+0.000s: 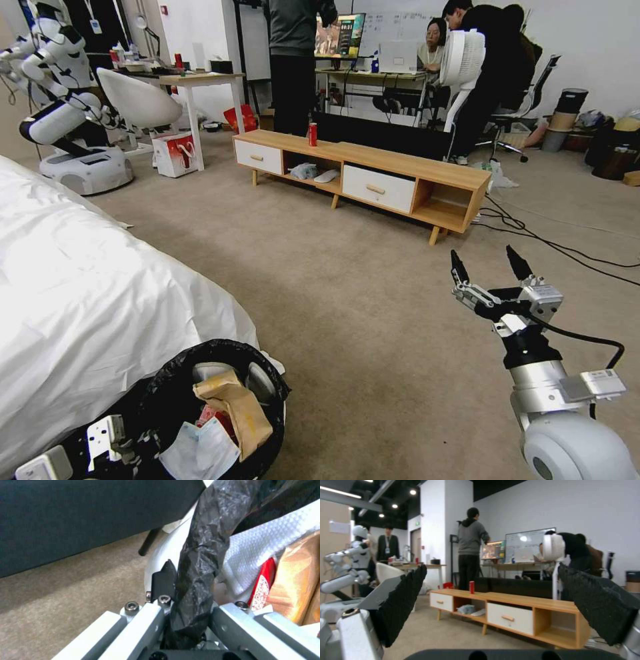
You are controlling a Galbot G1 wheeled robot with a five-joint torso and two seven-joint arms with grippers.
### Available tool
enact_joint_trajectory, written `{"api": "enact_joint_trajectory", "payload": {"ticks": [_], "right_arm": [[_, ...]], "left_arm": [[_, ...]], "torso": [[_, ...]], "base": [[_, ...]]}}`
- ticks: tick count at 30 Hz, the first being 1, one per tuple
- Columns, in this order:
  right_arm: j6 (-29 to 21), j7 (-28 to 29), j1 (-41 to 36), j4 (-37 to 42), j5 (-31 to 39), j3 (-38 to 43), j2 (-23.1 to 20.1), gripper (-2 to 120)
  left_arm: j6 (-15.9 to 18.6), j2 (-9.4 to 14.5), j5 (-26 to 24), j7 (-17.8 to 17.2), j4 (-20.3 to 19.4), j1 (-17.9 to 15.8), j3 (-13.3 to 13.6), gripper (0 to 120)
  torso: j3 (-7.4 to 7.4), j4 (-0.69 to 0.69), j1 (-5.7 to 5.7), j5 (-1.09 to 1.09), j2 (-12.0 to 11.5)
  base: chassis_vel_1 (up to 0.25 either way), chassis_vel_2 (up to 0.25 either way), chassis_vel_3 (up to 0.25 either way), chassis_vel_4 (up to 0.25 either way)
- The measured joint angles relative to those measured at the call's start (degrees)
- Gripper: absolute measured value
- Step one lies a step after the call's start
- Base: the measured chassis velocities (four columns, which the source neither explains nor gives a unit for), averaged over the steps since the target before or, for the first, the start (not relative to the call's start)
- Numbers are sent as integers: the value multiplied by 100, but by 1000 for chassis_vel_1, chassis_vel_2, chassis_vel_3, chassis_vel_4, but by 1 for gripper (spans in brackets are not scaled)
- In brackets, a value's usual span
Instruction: Pick up the trash bin and place the garbage on the floor into it.
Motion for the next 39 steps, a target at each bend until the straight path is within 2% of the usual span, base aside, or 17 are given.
{"api": "enact_joint_trajectory", "payload": {"ticks": [13,39], "right_arm": [[78,-40,-241,68,-119,111,113,100],[247,-245,-385,91,-180,268,108,100]], "left_arm": [[0,-12,32,35,-39,21,21,0],[0,-25,14,25,-161,172,-2,0]], "torso": [[0,0,0,0,0],[0,0,0,0,0]], "base": [[-65,-60,-64,-76],[-121,-127,-120,-121]]}}
